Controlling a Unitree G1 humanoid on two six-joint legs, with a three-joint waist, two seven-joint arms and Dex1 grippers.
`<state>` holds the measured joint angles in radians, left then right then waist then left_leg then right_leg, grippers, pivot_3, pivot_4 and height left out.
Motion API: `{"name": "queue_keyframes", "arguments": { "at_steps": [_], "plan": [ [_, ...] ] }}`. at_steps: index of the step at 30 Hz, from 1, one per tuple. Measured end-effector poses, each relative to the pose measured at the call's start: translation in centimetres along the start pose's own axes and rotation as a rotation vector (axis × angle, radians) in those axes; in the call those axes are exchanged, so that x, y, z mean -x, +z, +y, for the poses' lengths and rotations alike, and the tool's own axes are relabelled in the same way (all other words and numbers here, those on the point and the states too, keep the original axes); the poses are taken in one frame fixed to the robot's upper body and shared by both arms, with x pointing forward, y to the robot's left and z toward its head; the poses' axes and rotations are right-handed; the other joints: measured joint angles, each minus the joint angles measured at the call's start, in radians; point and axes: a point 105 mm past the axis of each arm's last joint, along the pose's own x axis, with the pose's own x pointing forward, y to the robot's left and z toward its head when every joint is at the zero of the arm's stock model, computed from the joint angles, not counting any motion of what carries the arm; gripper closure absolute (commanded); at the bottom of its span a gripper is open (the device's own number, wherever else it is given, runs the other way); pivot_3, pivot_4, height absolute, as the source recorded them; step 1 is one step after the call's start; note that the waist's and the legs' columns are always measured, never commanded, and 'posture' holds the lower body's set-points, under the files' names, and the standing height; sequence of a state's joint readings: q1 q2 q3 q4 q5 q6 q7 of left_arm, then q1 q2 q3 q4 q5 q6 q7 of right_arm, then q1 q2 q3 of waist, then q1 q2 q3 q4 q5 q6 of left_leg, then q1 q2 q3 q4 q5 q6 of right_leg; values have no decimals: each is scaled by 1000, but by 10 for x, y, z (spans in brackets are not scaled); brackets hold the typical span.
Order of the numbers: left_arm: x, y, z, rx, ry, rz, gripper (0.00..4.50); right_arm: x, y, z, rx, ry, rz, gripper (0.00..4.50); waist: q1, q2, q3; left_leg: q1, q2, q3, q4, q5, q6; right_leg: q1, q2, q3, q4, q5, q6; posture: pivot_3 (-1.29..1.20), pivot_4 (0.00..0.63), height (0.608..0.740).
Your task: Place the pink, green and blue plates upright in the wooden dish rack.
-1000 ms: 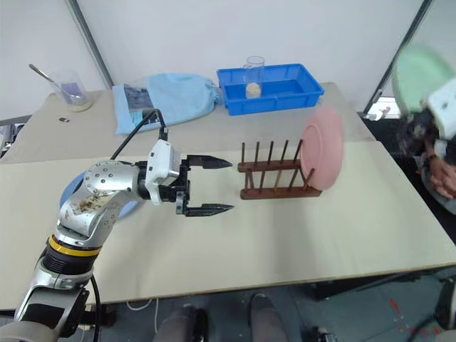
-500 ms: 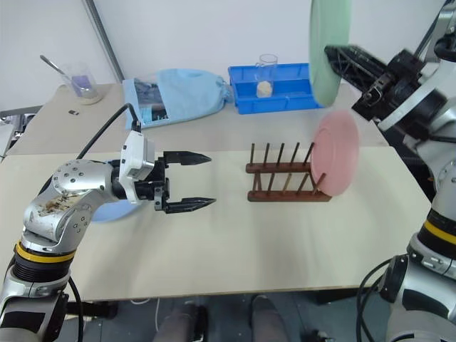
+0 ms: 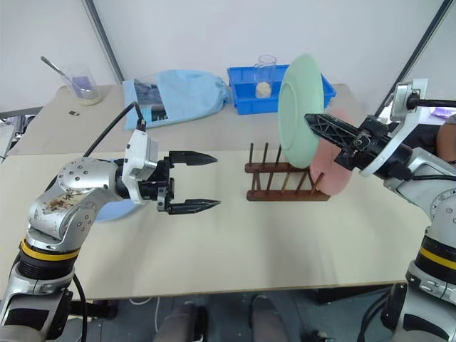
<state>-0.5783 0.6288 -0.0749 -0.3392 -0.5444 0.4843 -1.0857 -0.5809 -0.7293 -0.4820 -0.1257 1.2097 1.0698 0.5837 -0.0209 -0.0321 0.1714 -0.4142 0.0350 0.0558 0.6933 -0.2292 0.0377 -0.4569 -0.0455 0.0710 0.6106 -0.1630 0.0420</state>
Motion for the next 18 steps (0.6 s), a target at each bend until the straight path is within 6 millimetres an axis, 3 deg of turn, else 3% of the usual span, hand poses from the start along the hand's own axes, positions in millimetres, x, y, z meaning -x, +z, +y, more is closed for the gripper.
{"name": "queue_keyframes", "arguments": {
  "at_steps": [18],
  "plan": [
    [-1,0,-1,2,-5,-3,0,4,-16,-21,-79,-90,78,4465,0,0,0,0,0,0,0,0,0,0,0,0,0,0,0,0,150,720]
  ]
}}
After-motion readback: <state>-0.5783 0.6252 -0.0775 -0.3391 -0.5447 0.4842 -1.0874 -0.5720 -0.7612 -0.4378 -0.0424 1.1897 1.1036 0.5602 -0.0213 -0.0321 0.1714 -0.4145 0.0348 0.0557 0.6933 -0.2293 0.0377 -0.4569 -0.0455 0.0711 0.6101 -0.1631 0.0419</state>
